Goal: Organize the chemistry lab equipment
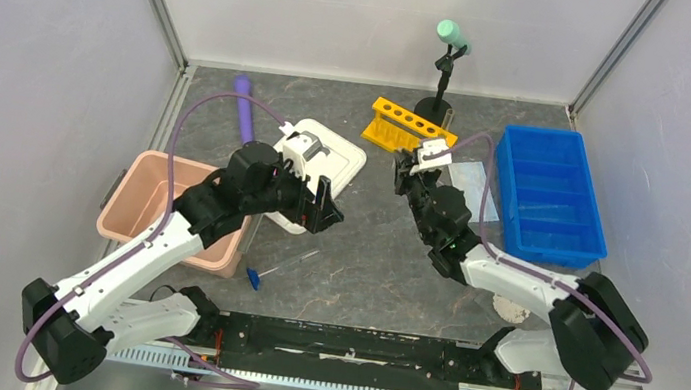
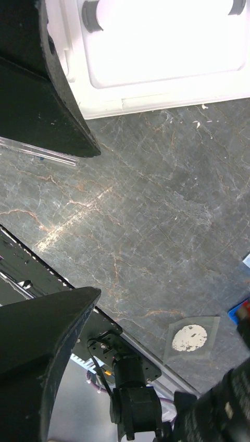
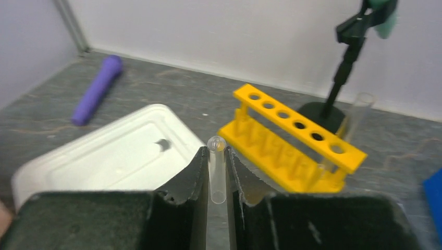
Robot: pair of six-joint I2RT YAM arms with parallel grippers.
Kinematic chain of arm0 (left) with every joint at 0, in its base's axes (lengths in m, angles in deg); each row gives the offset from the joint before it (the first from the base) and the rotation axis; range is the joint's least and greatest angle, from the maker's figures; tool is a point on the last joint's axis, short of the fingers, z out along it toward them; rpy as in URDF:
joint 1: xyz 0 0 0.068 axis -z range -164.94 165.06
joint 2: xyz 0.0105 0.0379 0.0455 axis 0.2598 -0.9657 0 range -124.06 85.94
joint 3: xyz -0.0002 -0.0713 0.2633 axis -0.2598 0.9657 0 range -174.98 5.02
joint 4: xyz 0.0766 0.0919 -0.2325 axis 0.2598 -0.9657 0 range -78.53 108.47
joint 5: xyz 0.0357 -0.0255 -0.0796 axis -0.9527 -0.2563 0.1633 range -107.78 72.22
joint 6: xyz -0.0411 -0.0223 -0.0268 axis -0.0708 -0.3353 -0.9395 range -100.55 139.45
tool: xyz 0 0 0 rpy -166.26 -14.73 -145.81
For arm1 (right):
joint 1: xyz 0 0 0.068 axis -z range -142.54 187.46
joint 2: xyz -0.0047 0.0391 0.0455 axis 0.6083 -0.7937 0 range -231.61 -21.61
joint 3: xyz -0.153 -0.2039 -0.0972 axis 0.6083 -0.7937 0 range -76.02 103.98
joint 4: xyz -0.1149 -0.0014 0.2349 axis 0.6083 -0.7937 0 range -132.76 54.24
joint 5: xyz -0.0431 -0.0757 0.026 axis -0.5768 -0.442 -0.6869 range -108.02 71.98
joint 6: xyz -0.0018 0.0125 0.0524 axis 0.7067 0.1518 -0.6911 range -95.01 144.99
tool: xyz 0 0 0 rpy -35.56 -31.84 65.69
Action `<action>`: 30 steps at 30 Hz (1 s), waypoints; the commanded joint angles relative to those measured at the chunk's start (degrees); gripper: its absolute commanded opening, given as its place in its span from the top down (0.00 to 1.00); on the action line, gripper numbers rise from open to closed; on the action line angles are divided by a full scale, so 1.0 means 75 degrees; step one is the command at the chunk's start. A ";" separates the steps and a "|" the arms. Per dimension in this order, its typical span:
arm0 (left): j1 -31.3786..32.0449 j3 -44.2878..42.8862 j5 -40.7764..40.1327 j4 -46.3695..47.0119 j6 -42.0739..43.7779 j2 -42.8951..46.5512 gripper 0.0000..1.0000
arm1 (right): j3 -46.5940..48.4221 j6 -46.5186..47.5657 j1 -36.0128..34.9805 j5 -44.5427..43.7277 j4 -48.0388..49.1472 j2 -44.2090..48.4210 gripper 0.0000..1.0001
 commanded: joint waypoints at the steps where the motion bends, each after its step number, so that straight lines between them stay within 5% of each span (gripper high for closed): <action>1: -0.0027 -0.0258 -0.0178 -0.0004 0.0361 0.0296 0.00 | 0.0531 0.1317 0.0424 -0.0649 0.0771 -0.0684 0.81; 12: -0.0031 -0.0282 -0.0072 -0.0010 0.0314 0.0340 0.00 | 0.1302 0.1101 0.1577 -0.0249 0.1837 -0.2469 0.81; 30: -0.0025 -0.0296 0.0023 0.0009 0.0244 0.0355 0.00 | 0.1496 0.0198 0.2462 0.0552 0.3102 -0.3589 0.81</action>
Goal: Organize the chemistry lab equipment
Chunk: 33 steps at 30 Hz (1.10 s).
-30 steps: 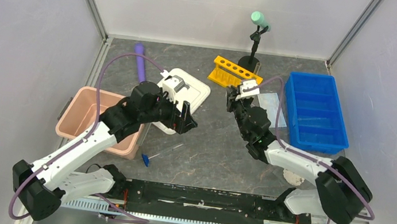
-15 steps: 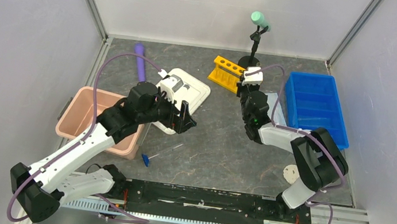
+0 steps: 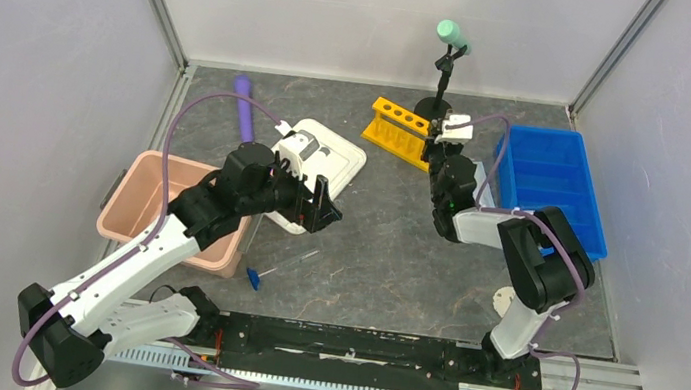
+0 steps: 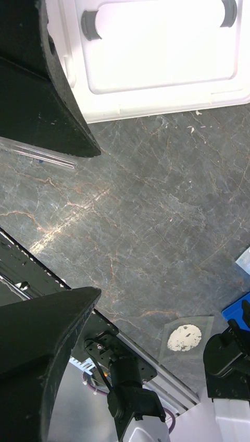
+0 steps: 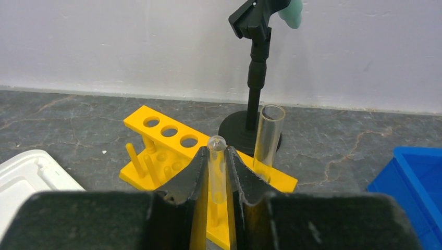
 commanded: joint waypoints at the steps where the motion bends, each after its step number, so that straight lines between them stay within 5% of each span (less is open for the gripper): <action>1: -0.0031 -0.0290 0.0151 0.0014 0.0195 0.0141 0.00 | 0.0460 -0.0342 0.0059 0.0259 0.0569 -0.0229 0.81; 33: -0.0031 -0.0267 0.0144 0.0025 0.0232 0.0143 0.00 | 0.0720 -0.0843 0.0355 0.0529 0.0590 -0.1190 0.81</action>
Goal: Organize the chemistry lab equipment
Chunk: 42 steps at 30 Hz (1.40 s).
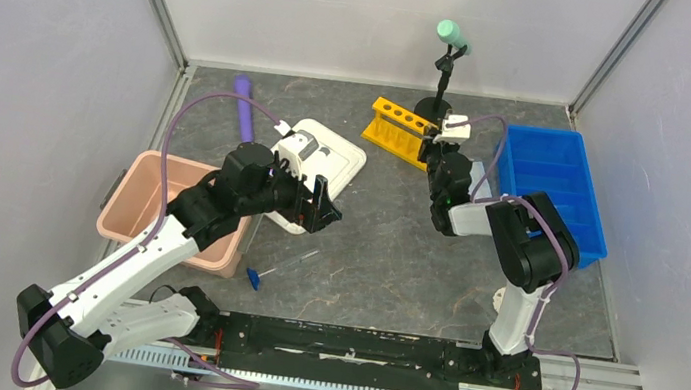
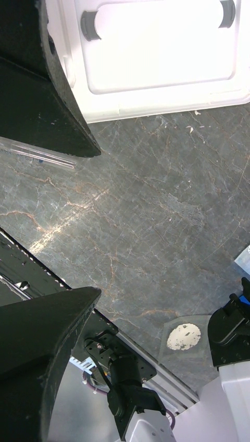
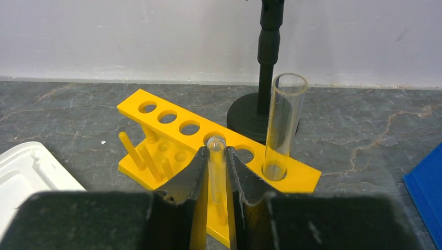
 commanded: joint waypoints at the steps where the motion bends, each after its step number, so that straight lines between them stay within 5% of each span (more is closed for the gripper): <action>1: -0.0031 -0.0267 0.0137 0.0025 0.0233 0.0100 0.00 | 0.0273 -0.0139 0.0035 0.0105 0.0353 -0.0151 0.81; 22: -0.0031 -0.0290 -0.0014 -0.0023 0.0302 0.0150 0.00 | 0.0352 -0.0389 0.0087 0.0182 -0.1197 0.0574 0.66; 37: -0.0031 -0.0336 -0.0330 -0.0209 0.0397 0.0235 0.00 | 0.0265 -0.3580 0.0093 0.0264 -0.8077 0.3349 0.65; 42: -0.0031 -0.0349 -0.0206 -0.0209 0.0385 0.0236 0.00 | -0.0552 -0.4821 0.0145 0.0452 -0.9304 0.4362 0.65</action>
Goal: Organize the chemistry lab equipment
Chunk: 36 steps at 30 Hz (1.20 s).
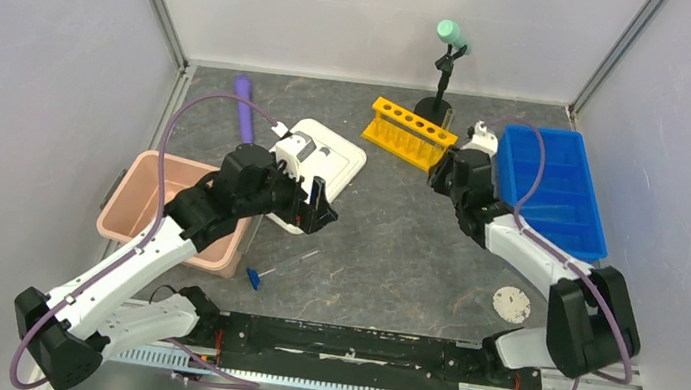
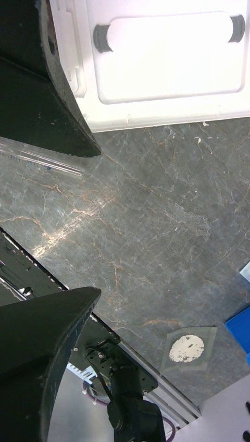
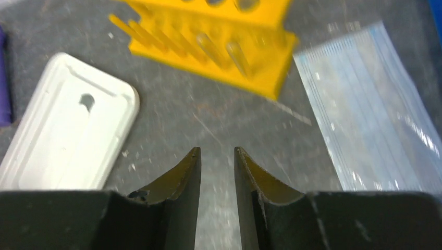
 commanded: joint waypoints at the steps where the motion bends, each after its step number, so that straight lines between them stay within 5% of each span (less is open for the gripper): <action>1: -0.0028 -0.0334 0.0071 0.0090 0.0303 0.0146 0.00 | -0.0667 -0.1647 0.0076 -0.0072 -0.2172 0.1093 0.63; 6: -0.0031 -0.0319 0.0060 0.0094 0.0315 0.0187 0.00 | -0.1298 -0.3089 0.0094 -0.1248 -0.4146 0.2414 0.52; 13: -0.0031 -0.0312 0.0084 0.0119 0.0315 0.0200 0.00 | -0.1720 -0.4680 0.0100 -0.2461 -0.6865 0.3413 0.51; 19: -0.0031 -0.0328 0.0211 0.0132 0.0286 0.0193 0.00 | -0.1842 0.0356 0.0098 -0.1597 -0.4502 0.3605 0.54; 27: -0.0031 -0.0322 0.0267 0.0202 0.0213 0.0278 0.00 | -0.0429 0.3496 0.0092 -0.0737 -0.5568 0.2753 0.55; 36: -0.0028 -0.0241 0.0448 0.0307 0.0113 0.0470 0.00 | -0.0480 0.3033 -0.0595 -0.1225 -0.7210 0.1816 0.51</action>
